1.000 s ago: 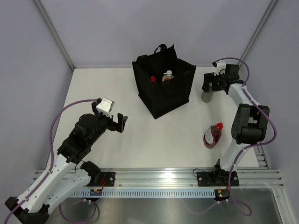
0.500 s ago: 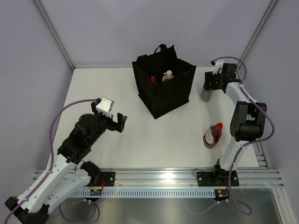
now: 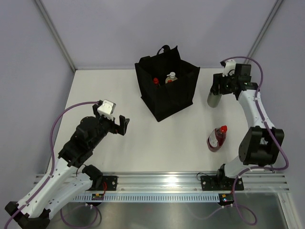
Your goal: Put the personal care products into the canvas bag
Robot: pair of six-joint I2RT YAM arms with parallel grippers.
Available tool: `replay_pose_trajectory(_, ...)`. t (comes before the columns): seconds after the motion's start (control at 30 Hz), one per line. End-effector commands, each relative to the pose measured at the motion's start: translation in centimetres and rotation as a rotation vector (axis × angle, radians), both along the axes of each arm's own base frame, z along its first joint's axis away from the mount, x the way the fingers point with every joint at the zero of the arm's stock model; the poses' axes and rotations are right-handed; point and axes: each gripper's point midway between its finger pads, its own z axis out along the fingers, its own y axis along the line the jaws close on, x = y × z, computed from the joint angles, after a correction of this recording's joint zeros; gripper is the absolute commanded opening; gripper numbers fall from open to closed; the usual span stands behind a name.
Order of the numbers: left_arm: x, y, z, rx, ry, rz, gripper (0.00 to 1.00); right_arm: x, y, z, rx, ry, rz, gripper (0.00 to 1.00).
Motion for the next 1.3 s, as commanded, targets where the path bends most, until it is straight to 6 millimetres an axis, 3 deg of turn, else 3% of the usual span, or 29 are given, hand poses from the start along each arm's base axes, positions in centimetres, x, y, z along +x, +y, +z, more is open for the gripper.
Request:
replay_pose_trajectory(0.0,0.2,0.0,1.6,-0.036,-0.047,0.010,0.99,-0.8,2.8,18.2,0.064,-0.434,0.098,0.00)
replay_pose_trajectory(0.13,0.2,0.2,1.6,-0.037,-0.050,0.018,0.99,-3.1,6.4,25.7,0.148,-0.549,0.198,0.00)
replay_pose_trajectory(0.2,0.2,0.2,1.6,-0.036,-0.052,0.017,0.99,-4.0,8.4,28.4,0.178,-0.599,0.251,0.00)
replay_pose_trajectory(0.23,0.2,0.2,1.6,-0.035,-0.053,0.019,0.99,-4.9,10.0,31.3,0.195,-0.657,0.293,0.00)
replay_pose_trajectory(0.3,0.2,0.2,1.5,-0.033,-0.052,0.015,0.99,-5.3,12.7,33.5,0.222,-0.695,0.356,0.00)
replay_pose_trajectory(0.33,0.3,0.2,1.6,-0.033,-0.056,0.016,0.99,-6.4,13.5,36.6,0.238,-0.759,0.379,0.00)
replay_pose_trajectory(0.4,0.3,0.2,1.5,-0.030,-0.056,0.016,0.99,-5.2,15.4,37.4,0.263,-0.762,0.416,0.00)
replay_pose_trajectory(0.43,0.3,0.2,1.5,-0.029,-0.057,0.014,0.99,-6.2,16.8,39.9,0.289,-0.810,0.452,0.00)
replay_pose_trajectory(0.47,0.3,0.1,1.4,-0.028,-0.055,0.013,0.99,-4.1,18.0,38.7,0.300,-0.773,0.464,0.00)
replay_pose_trajectory(0.53,0.4,0.1,1.2,-0.022,-0.053,0.015,0.99,-3.7,19.9,39.8,0.312,-0.795,0.488,0.00)
replay_pose_trajectory(0.57,0.4,0.2,1.1,-0.021,-0.052,0.016,0.99,-1.7,20.9,38.0,0.310,-0.760,0.487,0.00)
replay_pose_trajectory(0.67,0.5,0.3,1.0,-0.013,-0.049,0.025,0.99,1.4,22.1,35.0,0.284,-0.711,0.461,0.00)
replay_pose_trajectory(0.87,0.5,0.3,1.1,-0.012,-0.051,0.022,0.99,6.2,20.5,27.9,0.091,-0.615,0.368,0.00)
replay_pose_trajectory(1.03,0.5,0.0,1.2,-0.020,-0.045,0.012,0.99,7.5,20.0,21.7,-0.050,-0.481,0.379,0.00)
replay_pose_trajectory(1.13,0.5,-0.1,1.1,-0.021,-0.043,0.009,0.99,7.4,20.9,17.9,-0.086,-0.404,0.422,0.00)
replay_pose_trajectory(1.27,0.5,0.0,1.2,-0.023,-0.047,0.013,0.99,6.6,22.6,14.6,-0.124,-0.337,0.487,0.05)
